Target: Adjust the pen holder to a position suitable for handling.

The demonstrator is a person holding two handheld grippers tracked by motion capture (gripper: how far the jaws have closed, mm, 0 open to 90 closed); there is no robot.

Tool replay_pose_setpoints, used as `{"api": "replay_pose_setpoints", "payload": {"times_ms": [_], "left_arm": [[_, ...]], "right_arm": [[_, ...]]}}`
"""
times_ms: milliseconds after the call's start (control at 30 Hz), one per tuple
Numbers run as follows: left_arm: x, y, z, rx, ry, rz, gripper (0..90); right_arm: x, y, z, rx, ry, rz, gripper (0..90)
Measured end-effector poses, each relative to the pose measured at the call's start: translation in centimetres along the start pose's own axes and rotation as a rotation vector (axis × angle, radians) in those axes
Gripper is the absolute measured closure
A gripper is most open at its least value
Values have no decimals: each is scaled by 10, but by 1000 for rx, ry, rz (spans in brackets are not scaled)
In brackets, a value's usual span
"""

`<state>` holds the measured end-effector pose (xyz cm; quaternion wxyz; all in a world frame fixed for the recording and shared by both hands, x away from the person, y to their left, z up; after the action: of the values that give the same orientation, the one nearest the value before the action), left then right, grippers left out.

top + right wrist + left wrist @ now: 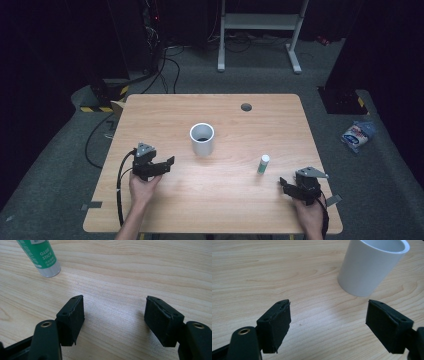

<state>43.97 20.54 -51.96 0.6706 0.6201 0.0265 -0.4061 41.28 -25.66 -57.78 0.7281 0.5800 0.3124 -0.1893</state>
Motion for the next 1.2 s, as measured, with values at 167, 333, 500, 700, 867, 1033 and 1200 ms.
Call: {"api": "replay_pose_setpoints", "payload": {"times_ms": [167, 333, 500, 700, 867, 1033, 1200], "left_arm": [[0, 3, 1, -21, -20, 10, 209], [2, 15, 5, 8, -24, 14, 207], [7, 22, 10, 12, -40, 6, 205], [16, 31, 15, 17, -57, -2, 203], [26, 40, 21, 25, -73, -12, 220], [31, 48, 25, 37, -75, -12, 231], [38, 58, 28, 48, -72, -12, 233]], "right_arm": [[0, 0, 0, 1, -1, -2, 323], [0, 0, 0, 2, -1, -2, 323], [0, 0, 0, 0, 0, 0, 322], [0, 0, 0, 1, -1, -1, 322], [0, 0, 0, 1, -1, -1, 322], [0, 0, 0, 2, -1, -2, 322], [0, 0, 0, 2, -1, -2, 322]]}}
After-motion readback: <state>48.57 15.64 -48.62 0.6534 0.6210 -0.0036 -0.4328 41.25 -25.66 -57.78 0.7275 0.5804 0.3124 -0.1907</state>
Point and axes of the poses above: each handheld gripper's, and its own axes: x roughly forward along the jaws, y roughly out of its top, z roughly to its right, the point moved 8 cm from there along x, roughly forward along the jaws, and after that the axes turned 10 degrees about -y, right-handed, at the moved point
